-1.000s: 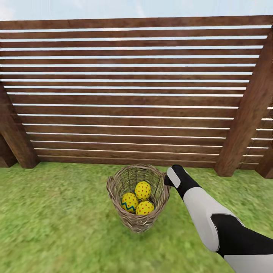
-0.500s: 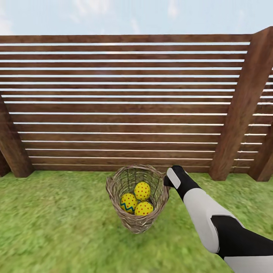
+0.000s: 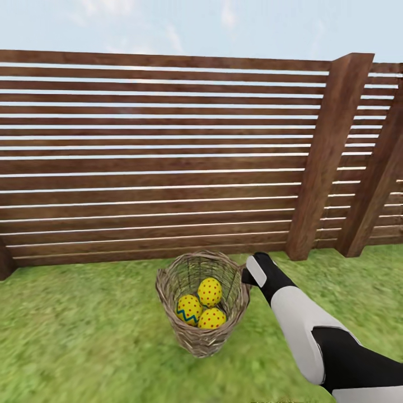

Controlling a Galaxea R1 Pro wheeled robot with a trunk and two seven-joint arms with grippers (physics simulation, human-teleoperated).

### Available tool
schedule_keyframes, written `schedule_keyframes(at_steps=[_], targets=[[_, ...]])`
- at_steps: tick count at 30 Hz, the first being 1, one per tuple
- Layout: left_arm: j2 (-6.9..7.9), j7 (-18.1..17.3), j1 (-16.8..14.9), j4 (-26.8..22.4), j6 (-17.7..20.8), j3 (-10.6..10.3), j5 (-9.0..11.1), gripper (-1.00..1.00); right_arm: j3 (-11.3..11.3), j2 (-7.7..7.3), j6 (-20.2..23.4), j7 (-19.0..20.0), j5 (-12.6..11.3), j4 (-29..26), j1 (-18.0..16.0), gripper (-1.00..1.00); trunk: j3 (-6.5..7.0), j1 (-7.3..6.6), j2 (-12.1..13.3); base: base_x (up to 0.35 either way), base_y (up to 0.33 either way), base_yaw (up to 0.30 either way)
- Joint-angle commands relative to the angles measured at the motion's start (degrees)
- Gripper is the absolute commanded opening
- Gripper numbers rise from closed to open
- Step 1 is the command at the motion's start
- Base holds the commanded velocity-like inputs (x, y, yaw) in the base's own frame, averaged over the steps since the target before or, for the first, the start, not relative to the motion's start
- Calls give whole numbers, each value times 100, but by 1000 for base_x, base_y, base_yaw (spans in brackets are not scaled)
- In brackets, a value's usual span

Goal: Take the three Easter eggs out of the wicker basket on the lawn in the garden, then place them on the lawn next to a single tree (choose any tree) so that all three eggs are next to the same tree and none are left in the basket.

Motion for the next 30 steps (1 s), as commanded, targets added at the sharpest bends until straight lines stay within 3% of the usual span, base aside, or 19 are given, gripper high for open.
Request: schedule_keyframes(at_steps=[1, 16, 30], targets=[[2, 5, 3, -5, -4, -4, 34, 100, -34, 7, -29, -52, -95, -12, -1, -100, 7, -24, 39, 0, 0, -217], [10, 3, 3, 4, -17, 9, 34, 100, -41, 5, -33, -42, -100, 15, 10, -100, 164, -353, 640, 0, 0, -178], [19, 1, -15, 623, -101, 38, 40, 100, -39, 12, -69, -10, -101, 36, 19, -100, 293, -661, 1202, 0, 0, -114]])
